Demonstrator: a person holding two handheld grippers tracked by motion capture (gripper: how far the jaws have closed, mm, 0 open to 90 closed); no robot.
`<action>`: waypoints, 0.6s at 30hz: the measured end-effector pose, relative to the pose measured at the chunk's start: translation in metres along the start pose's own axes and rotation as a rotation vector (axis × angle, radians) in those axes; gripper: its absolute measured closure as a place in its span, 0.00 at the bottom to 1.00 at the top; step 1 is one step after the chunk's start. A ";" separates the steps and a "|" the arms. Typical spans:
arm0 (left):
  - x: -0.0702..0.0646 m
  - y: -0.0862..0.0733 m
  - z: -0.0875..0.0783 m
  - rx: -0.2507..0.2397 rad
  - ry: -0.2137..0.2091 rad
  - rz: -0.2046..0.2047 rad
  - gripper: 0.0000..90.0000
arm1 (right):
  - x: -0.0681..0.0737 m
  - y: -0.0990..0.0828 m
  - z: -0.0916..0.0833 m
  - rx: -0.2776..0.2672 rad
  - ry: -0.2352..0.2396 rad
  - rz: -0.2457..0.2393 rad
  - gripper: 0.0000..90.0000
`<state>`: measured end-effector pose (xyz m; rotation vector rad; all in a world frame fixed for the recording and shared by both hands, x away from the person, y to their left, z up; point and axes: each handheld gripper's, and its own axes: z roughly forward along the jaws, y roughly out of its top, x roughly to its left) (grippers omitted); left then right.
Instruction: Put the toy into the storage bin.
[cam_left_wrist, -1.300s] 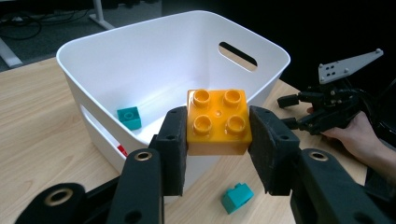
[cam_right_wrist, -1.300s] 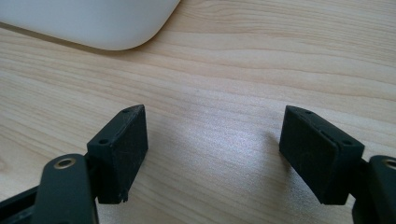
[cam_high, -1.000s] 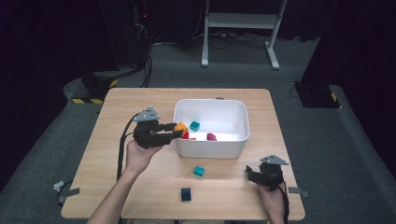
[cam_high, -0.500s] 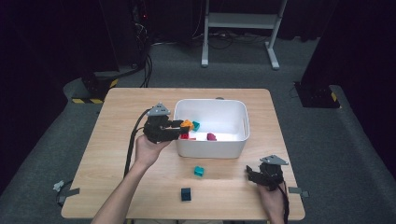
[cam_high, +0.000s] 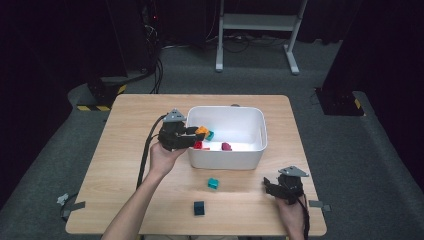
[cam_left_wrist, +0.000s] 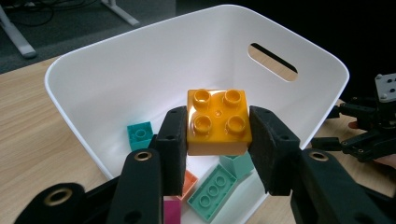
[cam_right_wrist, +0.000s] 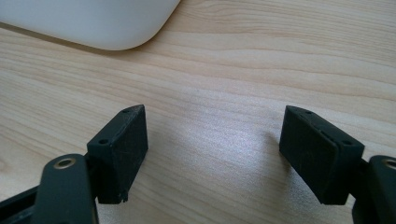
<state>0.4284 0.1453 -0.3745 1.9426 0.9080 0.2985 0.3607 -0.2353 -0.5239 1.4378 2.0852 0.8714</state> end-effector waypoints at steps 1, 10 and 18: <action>0.000 0.000 0.001 -0.001 0.002 0.002 0.65 | 0.000 0.000 0.000 0.001 0.000 0.002 0.26; 0.003 -0.002 0.013 0.035 0.030 -0.011 0.58 | 0.000 0.000 0.000 0.001 0.000 0.002 0.26; -0.001 -0.004 0.007 0.021 0.055 0.009 0.47 | 0.000 0.000 0.000 0.000 0.000 -0.001 0.26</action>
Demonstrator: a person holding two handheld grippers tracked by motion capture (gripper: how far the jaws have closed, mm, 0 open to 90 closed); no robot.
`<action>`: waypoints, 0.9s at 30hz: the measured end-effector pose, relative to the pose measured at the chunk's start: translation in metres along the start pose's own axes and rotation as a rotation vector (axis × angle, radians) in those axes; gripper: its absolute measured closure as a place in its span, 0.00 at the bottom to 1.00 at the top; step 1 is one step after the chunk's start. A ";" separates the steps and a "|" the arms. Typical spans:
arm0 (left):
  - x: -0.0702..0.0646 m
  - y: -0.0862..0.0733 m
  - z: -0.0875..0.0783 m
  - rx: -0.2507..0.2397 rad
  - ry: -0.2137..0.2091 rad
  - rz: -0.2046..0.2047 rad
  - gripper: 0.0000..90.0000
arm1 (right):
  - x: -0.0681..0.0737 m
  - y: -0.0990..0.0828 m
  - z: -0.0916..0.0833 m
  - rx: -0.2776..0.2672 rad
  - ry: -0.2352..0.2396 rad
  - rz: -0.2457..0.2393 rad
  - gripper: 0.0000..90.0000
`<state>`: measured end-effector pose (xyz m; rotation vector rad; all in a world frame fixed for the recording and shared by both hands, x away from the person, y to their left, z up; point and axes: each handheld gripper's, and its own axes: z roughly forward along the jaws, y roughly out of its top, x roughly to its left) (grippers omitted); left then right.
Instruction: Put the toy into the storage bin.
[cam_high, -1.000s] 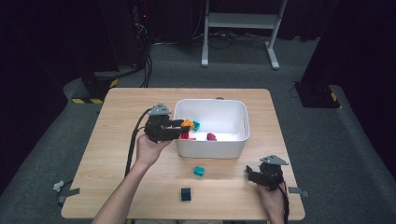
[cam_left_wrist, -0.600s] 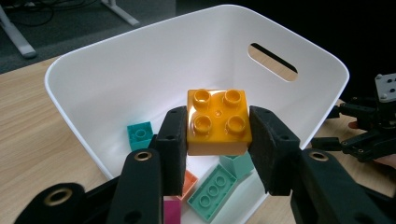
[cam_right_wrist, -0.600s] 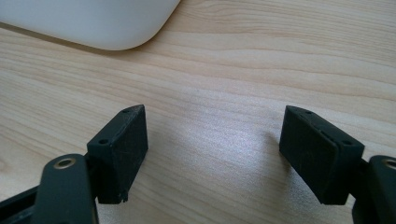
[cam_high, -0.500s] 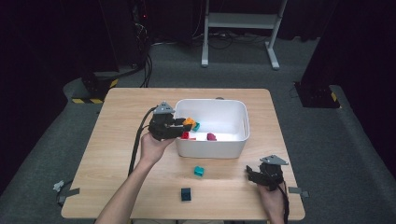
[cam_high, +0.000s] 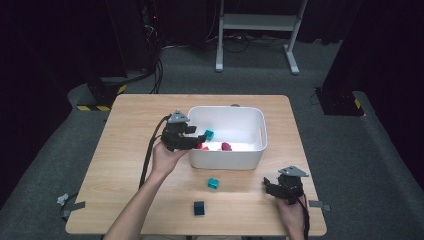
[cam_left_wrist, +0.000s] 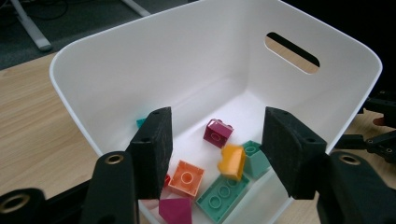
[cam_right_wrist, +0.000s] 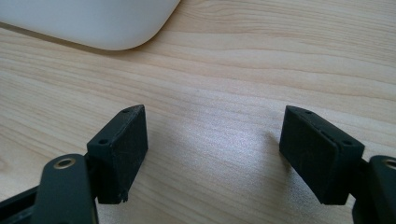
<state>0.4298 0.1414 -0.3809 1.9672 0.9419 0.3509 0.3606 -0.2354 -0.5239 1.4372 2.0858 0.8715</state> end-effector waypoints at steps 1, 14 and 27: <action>0.000 -0.001 -0.002 -0.002 0.003 0.000 0.46 | 0.000 0.000 0.000 0.000 0.000 0.000 0.26; -0.005 -0.013 -0.023 -0.016 -0.004 0.030 0.42 | 0.000 0.000 0.000 0.001 0.000 0.003 0.26; -0.011 -0.024 -0.043 -0.057 -0.007 0.045 0.40 | 0.000 0.000 0.000 0.001 0.000 0.002 0.26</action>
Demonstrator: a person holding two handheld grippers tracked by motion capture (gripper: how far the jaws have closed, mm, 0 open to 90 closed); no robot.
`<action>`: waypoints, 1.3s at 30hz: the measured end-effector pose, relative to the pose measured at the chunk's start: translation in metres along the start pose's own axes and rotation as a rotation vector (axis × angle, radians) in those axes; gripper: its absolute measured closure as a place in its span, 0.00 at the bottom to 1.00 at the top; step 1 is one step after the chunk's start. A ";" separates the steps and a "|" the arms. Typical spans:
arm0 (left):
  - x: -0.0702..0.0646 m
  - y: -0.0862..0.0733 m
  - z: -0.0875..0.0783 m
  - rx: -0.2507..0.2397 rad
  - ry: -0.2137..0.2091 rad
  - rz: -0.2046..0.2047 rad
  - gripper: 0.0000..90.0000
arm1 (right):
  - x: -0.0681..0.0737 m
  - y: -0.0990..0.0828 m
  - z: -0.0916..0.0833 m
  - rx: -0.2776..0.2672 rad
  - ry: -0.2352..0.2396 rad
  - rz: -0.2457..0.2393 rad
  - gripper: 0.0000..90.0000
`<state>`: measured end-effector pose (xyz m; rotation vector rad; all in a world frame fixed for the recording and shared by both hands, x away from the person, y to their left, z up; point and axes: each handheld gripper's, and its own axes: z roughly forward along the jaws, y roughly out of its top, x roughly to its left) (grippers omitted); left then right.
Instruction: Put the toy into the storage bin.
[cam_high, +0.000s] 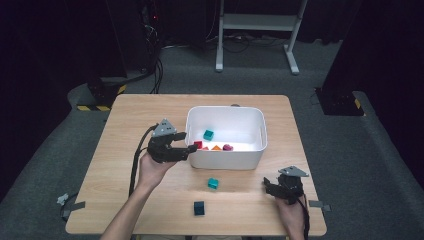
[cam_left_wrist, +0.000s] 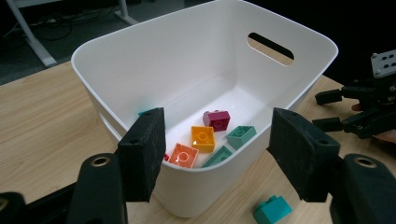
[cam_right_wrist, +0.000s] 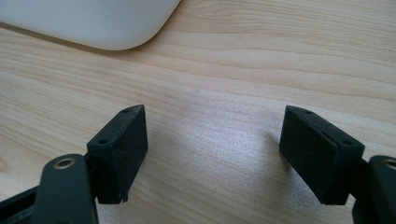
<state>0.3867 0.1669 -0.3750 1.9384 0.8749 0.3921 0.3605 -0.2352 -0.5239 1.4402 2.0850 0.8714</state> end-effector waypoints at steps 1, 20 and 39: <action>0.000 -0.001 -0.001 0.000 -0.003 0.000 0.40 | 0.000 0.000 0.000 -0.001 0.000 -0.002 0.26; -0.009 -0.037 -0.020 0.003 -0.044 -0.017 0.37 | 0.000 0.000 0.000 0.000 0.000 0.001 0.26; -0.019 -0.084 -0.018 0.023 -0.102 -0.071 0.36 | 0.000 0.000 0.000 0.000 0.000 0.000 0.26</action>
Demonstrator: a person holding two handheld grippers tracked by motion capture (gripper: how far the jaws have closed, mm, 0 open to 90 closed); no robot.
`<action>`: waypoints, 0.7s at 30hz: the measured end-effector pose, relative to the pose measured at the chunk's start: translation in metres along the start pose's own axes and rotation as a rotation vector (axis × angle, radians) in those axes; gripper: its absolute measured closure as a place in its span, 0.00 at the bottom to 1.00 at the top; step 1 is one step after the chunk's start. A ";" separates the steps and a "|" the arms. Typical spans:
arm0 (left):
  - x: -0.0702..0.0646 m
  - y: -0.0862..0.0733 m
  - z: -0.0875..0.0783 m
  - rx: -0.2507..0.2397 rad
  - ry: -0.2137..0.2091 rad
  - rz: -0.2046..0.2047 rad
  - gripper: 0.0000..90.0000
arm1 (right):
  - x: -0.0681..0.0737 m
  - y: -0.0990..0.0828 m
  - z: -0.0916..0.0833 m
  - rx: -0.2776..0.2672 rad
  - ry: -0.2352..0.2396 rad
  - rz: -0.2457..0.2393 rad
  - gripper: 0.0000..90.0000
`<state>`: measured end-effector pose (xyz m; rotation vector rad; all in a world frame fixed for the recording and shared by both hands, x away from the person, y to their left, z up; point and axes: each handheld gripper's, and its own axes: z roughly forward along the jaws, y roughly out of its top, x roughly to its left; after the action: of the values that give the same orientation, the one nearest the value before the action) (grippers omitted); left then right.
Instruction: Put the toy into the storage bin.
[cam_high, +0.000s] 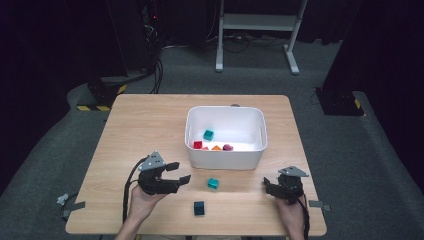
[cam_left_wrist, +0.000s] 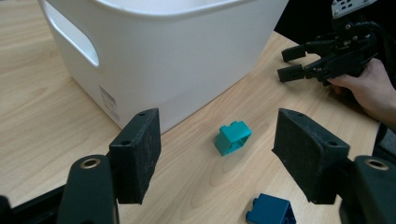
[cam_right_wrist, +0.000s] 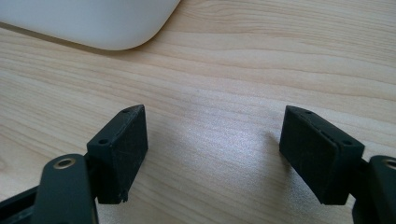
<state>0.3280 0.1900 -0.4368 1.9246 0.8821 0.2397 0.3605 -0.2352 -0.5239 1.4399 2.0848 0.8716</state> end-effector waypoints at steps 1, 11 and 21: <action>0.000 -0.001 0.001 0.006 -0.001 0.004 0.35 | 0.000 0.000 0.000 0.000 0.000 0.000 0.26; -0.009 -0.018 0.002 0.028 -0.005 0.012 0.35 | 0.000 0.000 0.000 0.000 0.000 0.000 0.26; -0.019 -0.033 0.015 0.065 -0.014 0.019 0.35 | 0.000 0.000 0.000 0.000 0.000 0.000 0.26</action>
<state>0.3060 0.1760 -0.4683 1.9930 0.8727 0.2111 0.3605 -0.2352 -0.5239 1.4401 2.0848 0.8715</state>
